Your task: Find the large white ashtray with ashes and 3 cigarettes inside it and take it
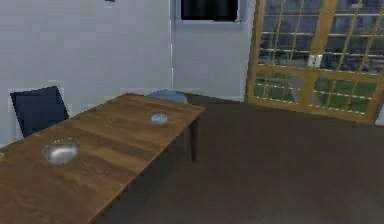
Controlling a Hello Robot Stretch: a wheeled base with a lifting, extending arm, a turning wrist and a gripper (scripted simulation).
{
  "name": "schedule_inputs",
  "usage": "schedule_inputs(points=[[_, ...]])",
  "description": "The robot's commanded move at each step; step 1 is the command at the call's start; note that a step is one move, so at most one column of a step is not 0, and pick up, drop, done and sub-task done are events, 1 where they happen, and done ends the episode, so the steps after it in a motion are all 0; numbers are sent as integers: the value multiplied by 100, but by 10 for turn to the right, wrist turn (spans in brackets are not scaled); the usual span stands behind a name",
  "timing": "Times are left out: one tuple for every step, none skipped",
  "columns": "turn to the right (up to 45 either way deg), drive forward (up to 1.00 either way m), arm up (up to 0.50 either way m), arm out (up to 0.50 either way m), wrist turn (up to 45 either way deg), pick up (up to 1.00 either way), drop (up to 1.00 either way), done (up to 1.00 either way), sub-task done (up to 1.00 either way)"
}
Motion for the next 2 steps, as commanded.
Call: schedule_inputs(points=[[0,75,0,0,0,0,0,0,0],[-450,0,0,0,0,0,0,0,0]])
